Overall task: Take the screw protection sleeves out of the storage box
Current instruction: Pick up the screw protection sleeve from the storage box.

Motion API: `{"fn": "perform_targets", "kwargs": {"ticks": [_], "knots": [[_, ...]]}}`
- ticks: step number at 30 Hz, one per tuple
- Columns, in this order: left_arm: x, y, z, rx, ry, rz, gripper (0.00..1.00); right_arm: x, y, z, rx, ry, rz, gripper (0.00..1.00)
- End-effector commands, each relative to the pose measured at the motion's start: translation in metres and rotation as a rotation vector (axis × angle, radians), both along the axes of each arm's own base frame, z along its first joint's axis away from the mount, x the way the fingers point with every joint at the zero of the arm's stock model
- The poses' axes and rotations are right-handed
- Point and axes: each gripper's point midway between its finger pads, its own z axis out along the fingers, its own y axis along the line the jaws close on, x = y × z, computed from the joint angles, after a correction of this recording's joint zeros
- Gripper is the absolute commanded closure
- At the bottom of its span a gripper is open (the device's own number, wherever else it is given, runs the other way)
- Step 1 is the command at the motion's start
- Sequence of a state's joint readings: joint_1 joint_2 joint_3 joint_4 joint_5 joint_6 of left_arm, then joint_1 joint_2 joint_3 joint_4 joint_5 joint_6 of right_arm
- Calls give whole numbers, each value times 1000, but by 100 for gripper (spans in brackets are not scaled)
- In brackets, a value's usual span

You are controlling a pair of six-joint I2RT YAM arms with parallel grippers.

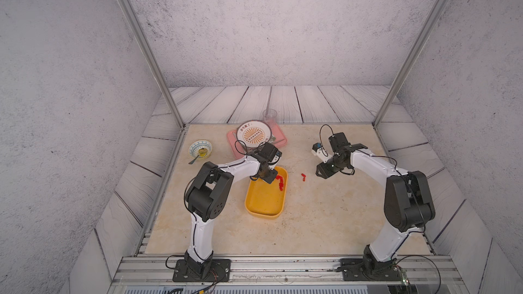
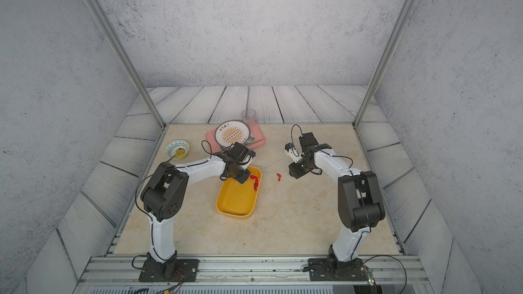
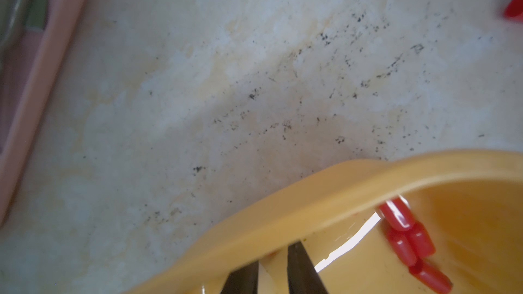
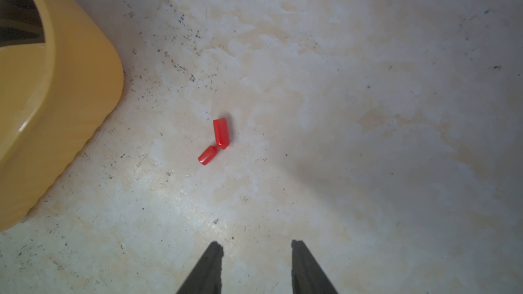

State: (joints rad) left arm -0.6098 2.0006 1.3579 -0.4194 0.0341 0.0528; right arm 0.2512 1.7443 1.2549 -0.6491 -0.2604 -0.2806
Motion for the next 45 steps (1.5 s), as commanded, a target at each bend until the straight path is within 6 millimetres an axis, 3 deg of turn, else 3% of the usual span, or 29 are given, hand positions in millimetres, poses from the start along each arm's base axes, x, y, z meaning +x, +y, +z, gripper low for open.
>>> {"fn": "perform_targets", "kwargs": {"ticks": [1, 12, 19, 28, 36, 45], "knots": [[5, -4, 0, -1, -28, -10, 77, -3, 0, 14, 24, -26, -5, 56], [0, 0, -17, 6, -52, -11, 78, -4, 0, 15, 26, -26, -2, 56], [-2, 5, -18, 14, -74, -8, 83, -5, 0, 17, 28, -27, 0, 56], [-1, 5, 11, -26, -128, 0, 89, -5, 0, 18, 28, -32, 1, 56], [-20, 5, 47, -80, -102, -21, 89, -3, -3, 19, 17, -41, -6, 56], [-36, -34, 80, -231, 2, -67, 89, 2, -17, 24, 13, -47, -67, 55]]}}
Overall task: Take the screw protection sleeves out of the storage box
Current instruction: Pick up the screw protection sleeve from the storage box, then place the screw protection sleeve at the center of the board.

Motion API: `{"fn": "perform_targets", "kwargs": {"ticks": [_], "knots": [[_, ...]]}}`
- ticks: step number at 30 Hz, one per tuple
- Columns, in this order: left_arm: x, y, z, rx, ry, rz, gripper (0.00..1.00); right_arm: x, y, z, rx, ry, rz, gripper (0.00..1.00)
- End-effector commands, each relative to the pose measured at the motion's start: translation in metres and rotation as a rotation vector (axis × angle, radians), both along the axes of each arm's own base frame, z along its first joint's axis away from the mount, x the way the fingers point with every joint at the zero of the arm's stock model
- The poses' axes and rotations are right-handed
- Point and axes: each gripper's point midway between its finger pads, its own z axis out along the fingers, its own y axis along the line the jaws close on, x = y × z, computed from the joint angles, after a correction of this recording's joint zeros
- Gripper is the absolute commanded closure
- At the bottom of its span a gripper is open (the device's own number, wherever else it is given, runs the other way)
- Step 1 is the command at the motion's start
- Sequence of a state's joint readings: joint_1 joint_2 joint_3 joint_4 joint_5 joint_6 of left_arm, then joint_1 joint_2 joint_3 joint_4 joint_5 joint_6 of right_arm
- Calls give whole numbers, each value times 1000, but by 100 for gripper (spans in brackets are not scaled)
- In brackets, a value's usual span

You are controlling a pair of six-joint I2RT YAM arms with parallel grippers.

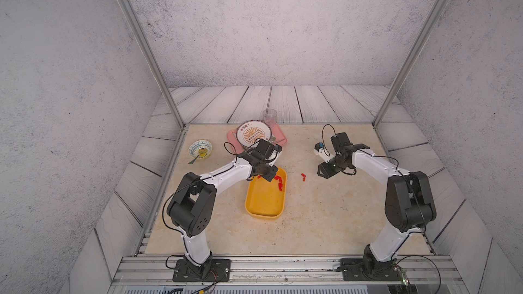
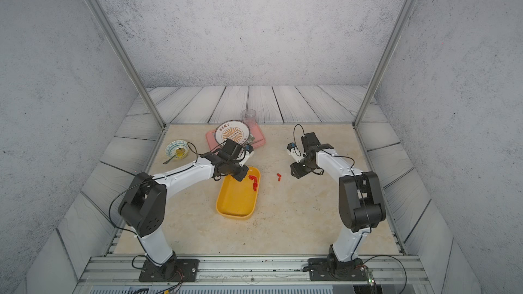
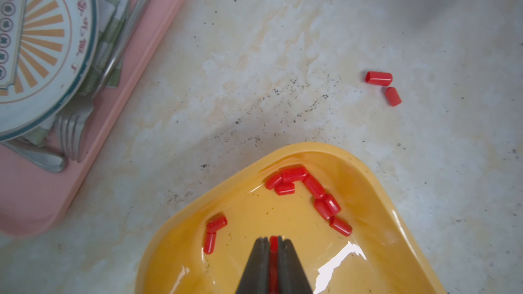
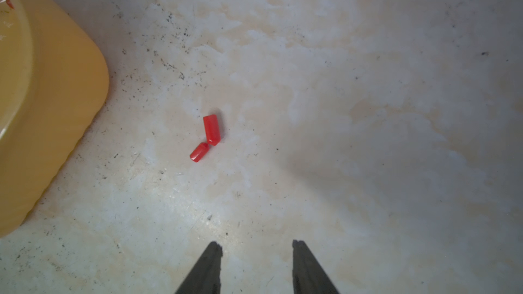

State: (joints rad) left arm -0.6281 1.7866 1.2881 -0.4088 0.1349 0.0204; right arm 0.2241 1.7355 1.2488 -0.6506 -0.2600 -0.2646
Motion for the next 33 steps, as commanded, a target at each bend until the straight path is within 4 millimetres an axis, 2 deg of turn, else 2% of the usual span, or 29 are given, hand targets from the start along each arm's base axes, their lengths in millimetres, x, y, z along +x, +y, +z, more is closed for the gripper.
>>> {"fn": "perform_targets", "kwargs": {"ticks": [1, 9, 13, 26, 33], "knots": [[-15, -23, 10, -65, 69, -45, 89, 1, -8, 23, 5, -54, -31, 55], [-18, -59, 19, -94, 66, -100, 89, 4, -21, 25, 11, -60, -67, 55], [-20, -76, 13, -95, 72, -126, 89, 7, -29, 24, -4, -62, -95, 55], [8, -115, -29, -7, 25, -172, 89, 17, -65, 28, -40, -80, -216, 55], [19, -127, -55, 31, 30, -175, 88, 16, -69, 32, -24, -89, -229, 55]]}}
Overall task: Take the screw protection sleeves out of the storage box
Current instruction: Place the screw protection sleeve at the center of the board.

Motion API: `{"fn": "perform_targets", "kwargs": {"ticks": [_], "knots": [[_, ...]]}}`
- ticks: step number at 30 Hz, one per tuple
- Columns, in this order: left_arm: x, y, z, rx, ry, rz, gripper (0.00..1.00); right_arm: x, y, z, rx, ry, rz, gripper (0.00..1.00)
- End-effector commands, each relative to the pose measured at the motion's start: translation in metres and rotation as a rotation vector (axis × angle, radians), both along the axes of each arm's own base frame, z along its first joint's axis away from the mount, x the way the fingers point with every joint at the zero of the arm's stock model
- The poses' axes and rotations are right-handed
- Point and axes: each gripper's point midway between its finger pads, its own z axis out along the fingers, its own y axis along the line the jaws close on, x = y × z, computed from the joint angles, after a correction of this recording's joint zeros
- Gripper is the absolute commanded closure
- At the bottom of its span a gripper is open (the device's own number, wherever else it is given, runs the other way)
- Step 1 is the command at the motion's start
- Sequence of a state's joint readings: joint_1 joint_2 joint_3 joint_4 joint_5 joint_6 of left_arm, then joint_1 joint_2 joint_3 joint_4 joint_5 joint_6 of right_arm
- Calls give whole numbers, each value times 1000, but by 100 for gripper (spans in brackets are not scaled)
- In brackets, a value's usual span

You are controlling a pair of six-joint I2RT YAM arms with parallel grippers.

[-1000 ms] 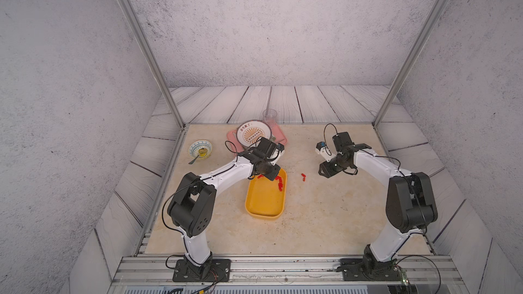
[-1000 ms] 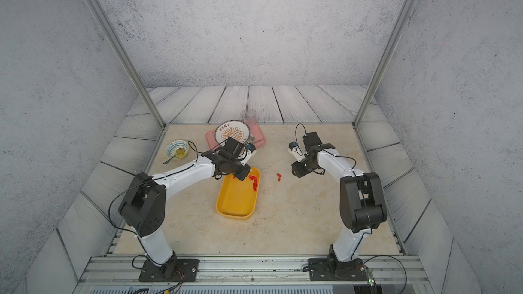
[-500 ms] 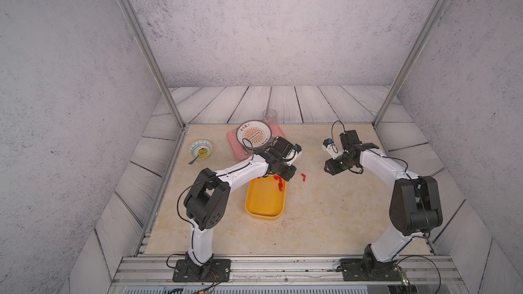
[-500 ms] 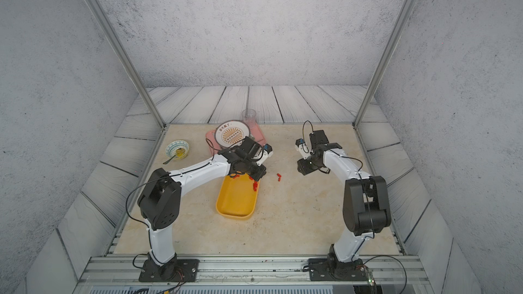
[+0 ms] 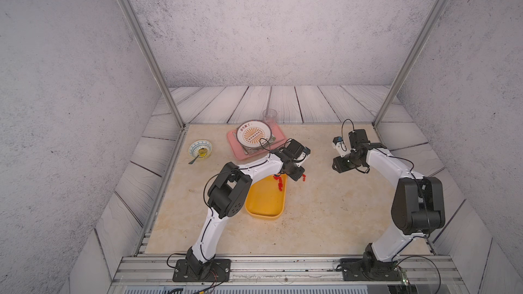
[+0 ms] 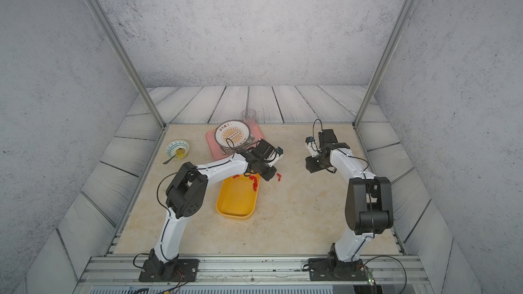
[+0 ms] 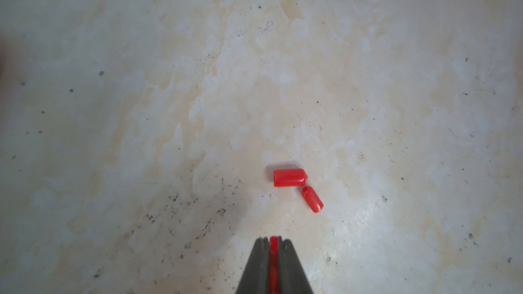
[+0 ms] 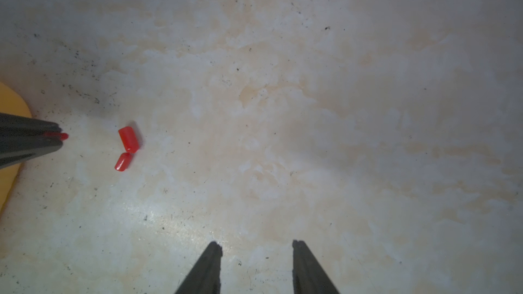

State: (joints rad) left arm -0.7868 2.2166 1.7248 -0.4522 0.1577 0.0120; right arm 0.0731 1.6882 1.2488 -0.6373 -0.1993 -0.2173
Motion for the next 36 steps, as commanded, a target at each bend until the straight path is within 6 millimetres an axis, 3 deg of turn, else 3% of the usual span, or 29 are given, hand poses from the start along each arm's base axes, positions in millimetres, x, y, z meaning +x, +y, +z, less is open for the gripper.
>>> {"fn": "perform_targets", "kwargs": {"ticks": [1, 8, 13, 18, 24, 30, 36], "knots": [[5, -5, -10, 28, -12, -10, 88, -4, -2, 16, 6, -36, -12, 55], [6, -11, -26, 33, 18, -8, 83, -4, -3, 17, 12, -36, -10, 55], [7, -13, -21, 21, 16, -9, 75, -4, -2, 16, 13, -36, -6, 55], [5, -13, -11, 10, 14, -12, 74, -4, -2, 16, 15, -35, -4, 55], [-1, -11, 23, -16, -3, -30, 71, -4, -2, 16, 14, -35, -1, 55], [-19, 5, 64, -35, -26, -59, 66, -5, -2, 16, 11, -37, 2, 55], [-39, 50, 75, 31, -56, -65, 66, -4, -2, 17, 13, -40, 4, 55]]}}
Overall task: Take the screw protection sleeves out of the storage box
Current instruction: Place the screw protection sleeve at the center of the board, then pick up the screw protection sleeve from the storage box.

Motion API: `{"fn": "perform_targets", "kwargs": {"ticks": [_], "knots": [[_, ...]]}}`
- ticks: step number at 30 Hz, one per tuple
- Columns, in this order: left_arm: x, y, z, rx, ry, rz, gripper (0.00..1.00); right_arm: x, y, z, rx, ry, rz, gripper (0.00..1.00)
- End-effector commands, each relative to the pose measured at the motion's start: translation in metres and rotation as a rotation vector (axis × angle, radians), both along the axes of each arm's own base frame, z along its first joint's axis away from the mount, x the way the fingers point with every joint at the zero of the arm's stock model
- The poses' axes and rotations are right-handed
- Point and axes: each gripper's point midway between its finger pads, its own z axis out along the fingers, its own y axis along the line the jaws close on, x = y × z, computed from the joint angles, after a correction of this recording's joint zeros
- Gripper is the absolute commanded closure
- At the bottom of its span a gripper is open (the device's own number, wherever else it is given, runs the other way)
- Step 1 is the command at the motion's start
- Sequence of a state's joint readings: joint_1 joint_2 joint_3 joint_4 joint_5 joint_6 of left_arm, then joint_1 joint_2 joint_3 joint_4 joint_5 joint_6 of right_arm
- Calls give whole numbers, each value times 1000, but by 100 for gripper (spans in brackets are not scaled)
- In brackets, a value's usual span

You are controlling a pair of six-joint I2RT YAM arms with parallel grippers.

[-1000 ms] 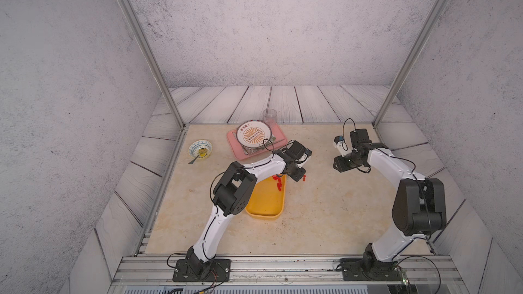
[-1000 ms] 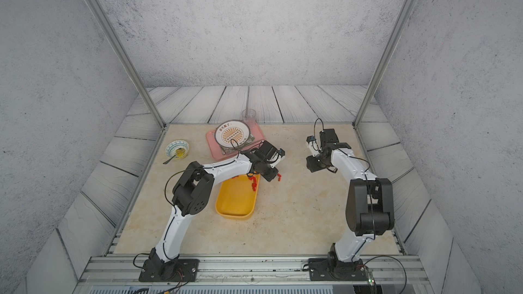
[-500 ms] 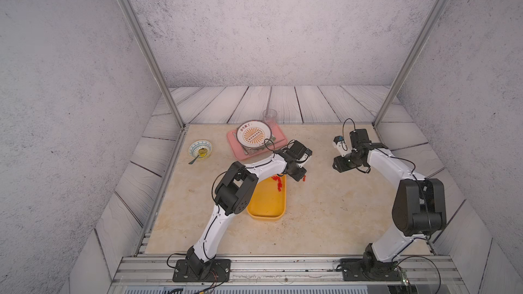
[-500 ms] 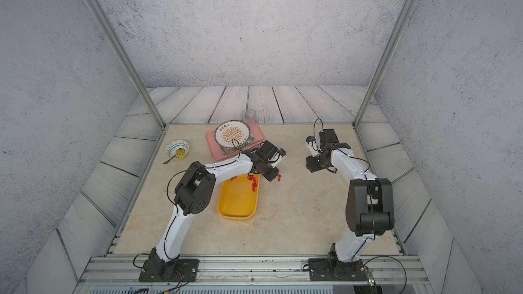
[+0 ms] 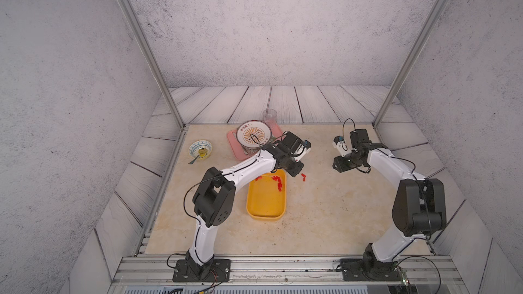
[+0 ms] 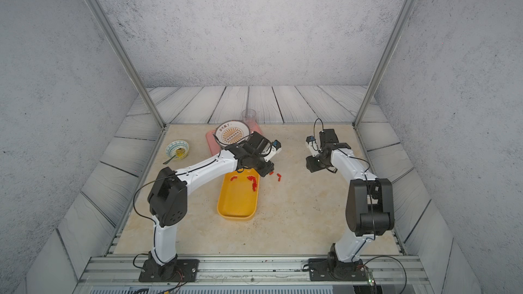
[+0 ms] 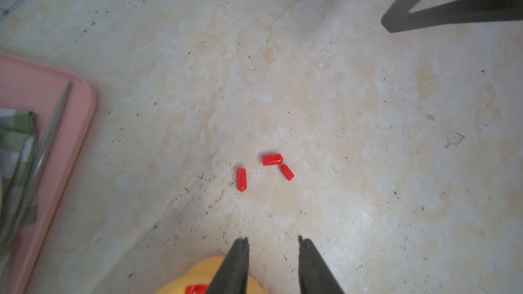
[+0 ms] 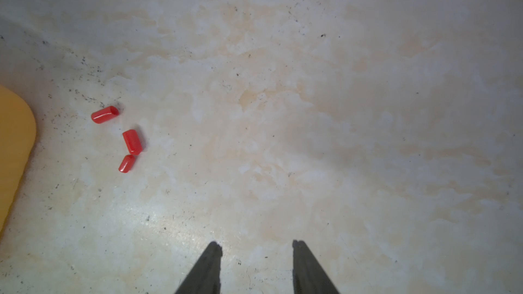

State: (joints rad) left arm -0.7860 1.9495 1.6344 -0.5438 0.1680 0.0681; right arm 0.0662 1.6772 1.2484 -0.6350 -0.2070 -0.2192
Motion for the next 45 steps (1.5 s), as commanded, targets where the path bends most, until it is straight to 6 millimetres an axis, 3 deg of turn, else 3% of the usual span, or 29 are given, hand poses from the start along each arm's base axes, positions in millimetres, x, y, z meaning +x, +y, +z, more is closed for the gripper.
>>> {"fn": "perform_targets", "kwargs": {"ticks": [1, 6, 7, 9, 15, 25, 45], "knots": [[-13, 37, -16, 105, 30, 2, 66, -5, -1, 12, 6, -26, 7, 55], [-15, 90, -37, 159, 103, 85, 66, -10, 6, 17, 32, -33, 52, 53], [-17, 96, -42, 182, 106, 81, 66, -11, 9, 19, 41, -35, 63, 47], [-22, 104, -51, 225, 106, 58, 67, -14, 12, 23, 60, -41, 77, 36], [-19, 125, -76, 377, 87, 25, 69, -16, 15, 24, 72, -45, 90, 31], [-4, 142, -97, 537, 49, 25, 75, -17, 17, 21, 81, -37, 101, 31], [12, 158, -108, 666, -19, 22, 77, -18, 17, 22, 81, -37, 109, 31]]}}
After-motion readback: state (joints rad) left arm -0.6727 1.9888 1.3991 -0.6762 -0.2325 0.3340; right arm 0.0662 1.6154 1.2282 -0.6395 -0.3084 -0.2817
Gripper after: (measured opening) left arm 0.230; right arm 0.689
